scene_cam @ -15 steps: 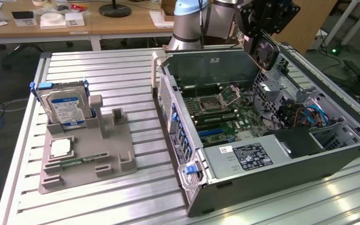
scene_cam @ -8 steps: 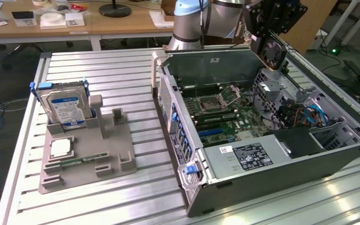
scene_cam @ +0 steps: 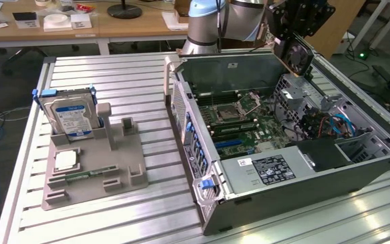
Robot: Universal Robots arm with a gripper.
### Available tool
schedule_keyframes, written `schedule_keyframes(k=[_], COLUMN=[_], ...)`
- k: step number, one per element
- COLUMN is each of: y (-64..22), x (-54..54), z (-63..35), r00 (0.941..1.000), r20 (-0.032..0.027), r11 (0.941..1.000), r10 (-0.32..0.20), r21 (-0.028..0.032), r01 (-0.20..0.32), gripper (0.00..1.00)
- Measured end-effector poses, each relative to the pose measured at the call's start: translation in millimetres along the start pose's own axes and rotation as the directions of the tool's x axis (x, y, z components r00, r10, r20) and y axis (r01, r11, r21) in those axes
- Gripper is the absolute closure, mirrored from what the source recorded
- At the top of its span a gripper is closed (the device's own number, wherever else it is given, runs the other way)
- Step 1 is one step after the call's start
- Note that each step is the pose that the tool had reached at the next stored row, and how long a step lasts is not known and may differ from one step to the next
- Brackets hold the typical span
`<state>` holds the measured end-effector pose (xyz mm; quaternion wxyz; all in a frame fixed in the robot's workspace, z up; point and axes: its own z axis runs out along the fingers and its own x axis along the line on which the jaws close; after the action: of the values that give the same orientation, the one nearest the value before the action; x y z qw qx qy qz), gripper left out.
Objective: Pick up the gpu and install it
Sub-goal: 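Pick up the gpu and move the gpu toward the slot, then insert the gpu into the slot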
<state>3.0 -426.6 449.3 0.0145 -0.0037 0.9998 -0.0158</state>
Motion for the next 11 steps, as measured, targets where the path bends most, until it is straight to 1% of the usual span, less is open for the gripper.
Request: schedule_keyframes(k=[8,11], y=[0.0,0.0], x=[0.0,0.0], z=[0.0,0.0], r00=[1.0,0.9999], r20=[0.0,0.0005], r11=[1.0,0.9999], r10=[0.0,-0.015], r21=[0.0,-0.0005], r01=[0.0,0.015], gripper=[0.72,0.72])
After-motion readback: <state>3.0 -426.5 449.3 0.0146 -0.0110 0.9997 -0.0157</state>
